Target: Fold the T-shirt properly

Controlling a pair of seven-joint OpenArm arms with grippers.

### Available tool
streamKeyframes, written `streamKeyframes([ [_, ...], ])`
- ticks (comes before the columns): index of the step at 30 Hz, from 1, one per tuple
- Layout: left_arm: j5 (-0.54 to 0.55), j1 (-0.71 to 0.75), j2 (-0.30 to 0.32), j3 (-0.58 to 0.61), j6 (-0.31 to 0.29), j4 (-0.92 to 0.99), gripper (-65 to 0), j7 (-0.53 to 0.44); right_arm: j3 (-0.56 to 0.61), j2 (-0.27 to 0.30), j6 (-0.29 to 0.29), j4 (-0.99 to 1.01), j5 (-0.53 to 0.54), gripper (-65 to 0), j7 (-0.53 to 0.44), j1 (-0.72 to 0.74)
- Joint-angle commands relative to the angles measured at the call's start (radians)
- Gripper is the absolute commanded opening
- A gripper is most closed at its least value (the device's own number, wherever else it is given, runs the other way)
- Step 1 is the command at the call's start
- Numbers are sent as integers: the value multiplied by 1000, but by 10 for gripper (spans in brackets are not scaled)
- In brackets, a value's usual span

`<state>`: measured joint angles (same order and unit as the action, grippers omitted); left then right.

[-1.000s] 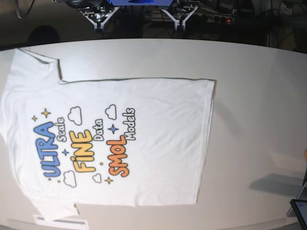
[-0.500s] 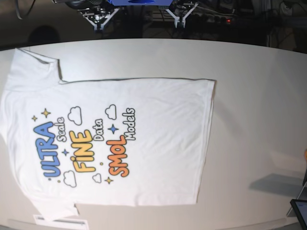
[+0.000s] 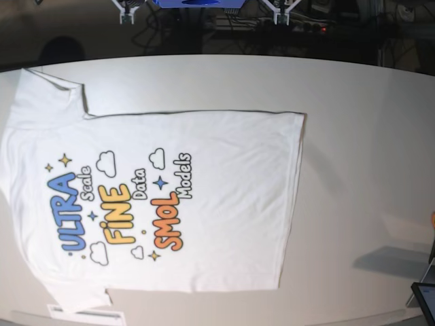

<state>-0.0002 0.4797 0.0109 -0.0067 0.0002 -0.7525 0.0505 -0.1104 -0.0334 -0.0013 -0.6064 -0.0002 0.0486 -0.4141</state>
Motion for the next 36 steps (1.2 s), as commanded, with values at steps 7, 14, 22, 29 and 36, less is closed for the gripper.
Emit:
streamKeyframes([
  [7, 1, 190, 33, -2, 7, -290, -650, -8, -73, -1, -3, -364, 6, -650, 92, -207],
  [14, 1, 299, 45, -2, 8, -499, -650, -8, -94, -12, -4, -709, 6, -650, 139, -375],
  [22, 1, 428, 73, -3, 8, -793, -650, -7, -94, -18, -4, -953, 6, -649, 276, -438],
  [29, 1, 523, 74, -3, 8, -993, -650, -1, -159, -18, -4, -1053, 6, -649, 284, -470],
  [36, 1, 586, 74, -3, 8, -1116, -650, -2, -237, -18, -4, -1133, 6, -650, 284, -484],
])
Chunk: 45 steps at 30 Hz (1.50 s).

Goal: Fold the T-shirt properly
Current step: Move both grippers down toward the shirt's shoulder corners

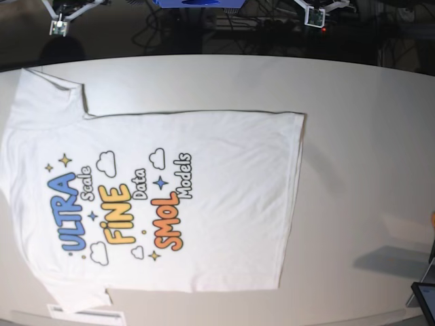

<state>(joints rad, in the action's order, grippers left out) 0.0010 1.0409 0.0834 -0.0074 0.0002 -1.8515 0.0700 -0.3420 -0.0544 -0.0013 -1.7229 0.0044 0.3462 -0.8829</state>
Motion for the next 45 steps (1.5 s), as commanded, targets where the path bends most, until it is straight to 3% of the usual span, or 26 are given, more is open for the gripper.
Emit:
streamKeyframes([
  [1, 0, 31, 2, -3, 8, -32, -650, -23, -10, 3, -4, -27, 1, -650, -14, -15],
  [12, -2, -23, 2, -9, 8, -170, -650, -20, -136, 3, -4, -231, 1, -650, -8, 58],
  [16, -2, -83, 2, -75, 8, -172, -650, -20, -193, 12, 4, -237, 1, -647, 47, 150],
  [19, -2, -162, 2, -130, 8, -165, -650, -19, -246, 14, 122, -237, 1, -647, 133, 256],
  [22, -2, -228, 2, -165, 4, -165, -650, -17, -342, 11, 323, -237, -1, -647, 248, 387],
  [24, -2, -262, 3, -177, 2, -165, -650, -17, -409, 9, 413, -242, -2, -647, 331, 463],
  [27, -2, -293, 9, -171, -7, -165, -650, 6, -492, 12, 495, -246, -2, -646, 443, 543],
  [29, -2, -316, 23, -165, -50, -164, -638, 70, -533, 14, 553, -260, -2, -646, 494, 575],
  [32, -2, -342, 19, -173, -122, -162, -640, 139, -569, 9, 634, -260, -1, -627, 540, 586],
  [34, -2, -343, 23, -176, -124, -162, -642, 136, -592, 6, 689, -260, 1, -592, 551, 589],
  [39, -2, -362, 23, -177, -124, -161, -645, 136, -684, -12, 699, -257, 15, -477, 598, 615],
  [45, -2, -376, 23, -177, -124, -150, -645, 136, -806, 8, 699, -253, 184, -268, 778, 623],
])
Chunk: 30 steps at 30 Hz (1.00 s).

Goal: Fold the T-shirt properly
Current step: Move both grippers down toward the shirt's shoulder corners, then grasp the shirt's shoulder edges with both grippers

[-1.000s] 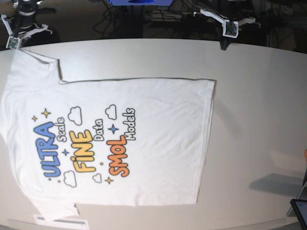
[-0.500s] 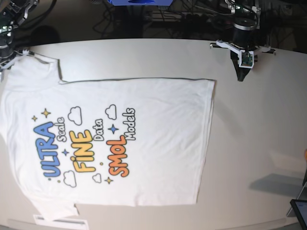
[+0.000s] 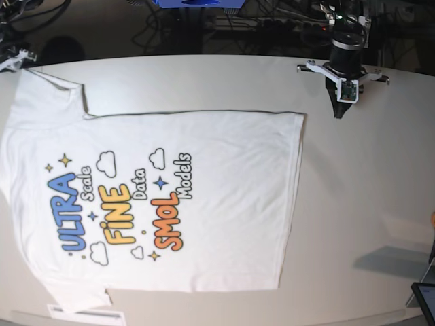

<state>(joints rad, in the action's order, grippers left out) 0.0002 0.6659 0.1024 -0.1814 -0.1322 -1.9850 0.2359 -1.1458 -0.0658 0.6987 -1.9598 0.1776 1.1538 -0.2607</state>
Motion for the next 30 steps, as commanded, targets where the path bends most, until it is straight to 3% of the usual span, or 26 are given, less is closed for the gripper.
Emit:
streamKeyframes([
  [1, -1, -2, 4, -3, 9, -15, -645, -30, -10, 30, -1, -13, 40, -226, -1, 1],
  [4, -4, -2, 6, -3, 9, -15, -645, -30, -40, 37, -1, -13, 141, -164, 39, -4],
  [17, -1, -2, 6, -36, 9, 8, -647, -30, -56, 131, -1, 150, 524, -158, 148, -21],
  [25, -1, -2, 18, -62, 9, 36, -647, -31, -55, 214, -1, 336, 655, -158, 147, -19],
  [30, -1, -4, 18, -60, 9, 36, -647, -31, -46, 217, -1, 374, 702, -158, 148, -21],
])
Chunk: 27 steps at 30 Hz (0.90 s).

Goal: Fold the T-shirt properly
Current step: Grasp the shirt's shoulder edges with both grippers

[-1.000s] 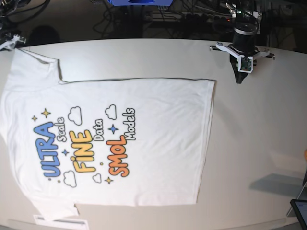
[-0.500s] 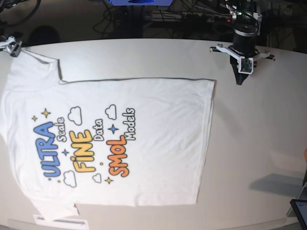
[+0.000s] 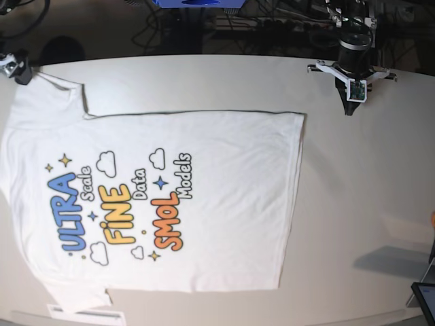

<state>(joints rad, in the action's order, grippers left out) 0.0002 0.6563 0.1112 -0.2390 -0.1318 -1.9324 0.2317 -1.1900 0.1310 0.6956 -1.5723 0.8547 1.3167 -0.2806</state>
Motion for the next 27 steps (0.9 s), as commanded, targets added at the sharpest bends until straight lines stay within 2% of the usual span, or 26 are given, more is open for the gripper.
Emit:
streamKeyframes([
  [1, -1, 6, 9, -3, 8, -17, -647, -27, -1, 19, 3, -10, 33, -158, -15, -1],
  [14, -1, 6, 9, -7, 8, -17, -647, -27, 83, 17, 3, -6, 33, -158, -24, 13],
  [24, -1, 6, 9, -9, 8, -17, -647, -27, 86, 19, 3, 122, 31, -167, -15, 33],
  [25, -1, 6, 9, -9, 8, -17, -647, -27, 86, 20, 3, 123, 31, -180, -15, 33],
  [27, -1, 6, 9, -9, 8, -17, -647, -27, 86, 22, 3, 123, 31, -257, -15, 34],
])
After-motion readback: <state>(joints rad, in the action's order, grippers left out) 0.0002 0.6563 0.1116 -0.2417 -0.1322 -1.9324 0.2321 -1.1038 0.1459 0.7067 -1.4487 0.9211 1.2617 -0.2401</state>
